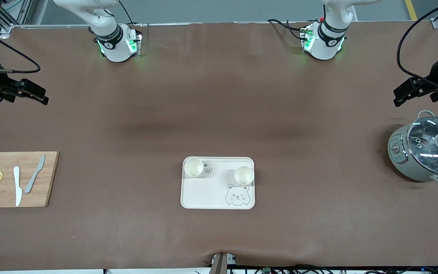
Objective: Place white IKEA cup upright on tray with both arms
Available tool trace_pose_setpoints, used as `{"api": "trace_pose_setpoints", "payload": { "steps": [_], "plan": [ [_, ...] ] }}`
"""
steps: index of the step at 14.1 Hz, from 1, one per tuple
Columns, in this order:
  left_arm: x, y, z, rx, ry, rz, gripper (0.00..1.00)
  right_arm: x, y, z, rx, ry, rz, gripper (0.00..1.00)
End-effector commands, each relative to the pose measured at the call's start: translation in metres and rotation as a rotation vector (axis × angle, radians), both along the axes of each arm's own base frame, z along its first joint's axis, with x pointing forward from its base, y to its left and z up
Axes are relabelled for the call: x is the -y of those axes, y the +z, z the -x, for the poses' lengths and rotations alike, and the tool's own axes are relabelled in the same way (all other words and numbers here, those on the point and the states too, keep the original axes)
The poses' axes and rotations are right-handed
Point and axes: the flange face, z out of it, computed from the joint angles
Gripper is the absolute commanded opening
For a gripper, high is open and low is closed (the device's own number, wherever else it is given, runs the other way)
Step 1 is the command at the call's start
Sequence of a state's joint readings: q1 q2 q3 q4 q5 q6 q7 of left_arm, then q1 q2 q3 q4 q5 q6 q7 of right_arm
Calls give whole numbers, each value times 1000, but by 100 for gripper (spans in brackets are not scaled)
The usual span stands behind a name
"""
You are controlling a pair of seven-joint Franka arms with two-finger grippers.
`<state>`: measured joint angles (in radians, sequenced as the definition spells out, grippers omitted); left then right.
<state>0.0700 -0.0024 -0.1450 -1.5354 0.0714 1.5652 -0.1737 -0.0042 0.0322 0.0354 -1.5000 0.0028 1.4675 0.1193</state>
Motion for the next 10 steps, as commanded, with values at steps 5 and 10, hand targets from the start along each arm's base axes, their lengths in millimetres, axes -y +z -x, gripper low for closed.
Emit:
{"api": "trace_pose_setpoints", "payload": {
  "steps": [5,10],
  "plan": [
    [-5,10,13,-36,-4,-1,100,7,-7,-16,10,55,-26,100],
    [10,15,28,-75,-13,3,100,10,4,-16,28,53,-7,100]
  ]
}}
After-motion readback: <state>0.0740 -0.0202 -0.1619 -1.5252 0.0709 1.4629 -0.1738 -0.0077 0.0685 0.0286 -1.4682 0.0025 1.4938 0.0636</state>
